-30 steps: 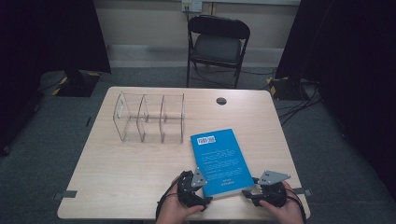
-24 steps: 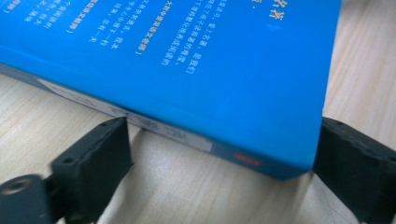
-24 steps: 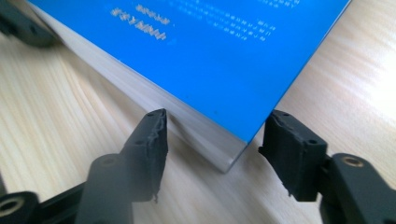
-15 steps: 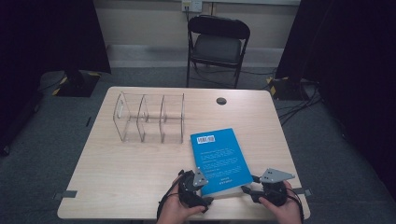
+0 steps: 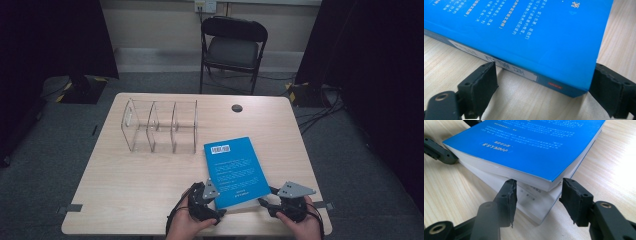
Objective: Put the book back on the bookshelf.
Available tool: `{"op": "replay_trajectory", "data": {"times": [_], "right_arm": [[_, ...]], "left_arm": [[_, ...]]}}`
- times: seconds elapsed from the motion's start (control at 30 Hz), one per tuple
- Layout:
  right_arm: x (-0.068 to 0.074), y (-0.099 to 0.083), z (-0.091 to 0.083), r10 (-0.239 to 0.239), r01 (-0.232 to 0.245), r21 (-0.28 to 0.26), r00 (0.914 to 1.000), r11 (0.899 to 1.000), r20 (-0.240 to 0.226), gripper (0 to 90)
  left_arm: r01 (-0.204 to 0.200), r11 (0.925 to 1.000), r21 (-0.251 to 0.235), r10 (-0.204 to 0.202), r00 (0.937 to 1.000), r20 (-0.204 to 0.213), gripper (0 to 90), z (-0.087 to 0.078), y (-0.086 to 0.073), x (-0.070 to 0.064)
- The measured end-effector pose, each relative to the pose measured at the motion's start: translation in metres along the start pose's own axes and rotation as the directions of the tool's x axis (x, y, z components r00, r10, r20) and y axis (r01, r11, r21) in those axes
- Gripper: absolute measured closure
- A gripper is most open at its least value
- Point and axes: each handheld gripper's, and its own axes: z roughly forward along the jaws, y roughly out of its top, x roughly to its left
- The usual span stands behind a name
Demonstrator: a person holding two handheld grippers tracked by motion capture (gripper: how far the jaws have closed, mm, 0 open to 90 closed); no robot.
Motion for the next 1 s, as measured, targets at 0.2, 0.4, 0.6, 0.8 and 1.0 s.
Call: {"op": "replay_trajectory", "data": {"times": [0.2, 0.4, 0.6, 0.8, 1.0], "right_arm": [[0.002, 0.004, -0.002, 0.007, -0.007, -0.022, 0.9999, 1.0, 0.01, 46.7], [0.002, 0.006, -0.002, 0.023, -0.023, -0.033, 0.9997, 0.999, 0.007, 46.8], [0.002, 0.007, -0.002, 0.031, -0.031, -0.036, 0.9995, 0.999, 0.005, 46.9], [0.001, 0.007, -0.003, 0.063, -0.064, -0.036, 0.998, 0.997, -0.006, 47.1], [0.0, 0.008, -0.003, 0.086, -0.086, -0.043, 0.9962, 0.995, -0.013, 47.2]], "left_arm": [[-0.012, 0.998, -0.063, 0.013, 0.9999, 0.01, 16.8, -0.014, 0.007, -0.003], [-0.04, 0.995, -0.092, 0.043, 0.9982, 0.041, 16.2, -0.013, 0.027, -0.011], [-0.069, 0.9927, -0.099, 0.072, 0.9969, 0.03, 17.5, 0.004, 0.051, -0.024], [-0.06, 0.9889, -0.136, 0.065, 0.9974, 0.032, 17.9, 0.024, 0.061, -0.028], [-0.103, 0.9879, -0.116, 0.101, 0.9947, -0.018, 17.1, 0.032, 0.063, -0.031]]}}
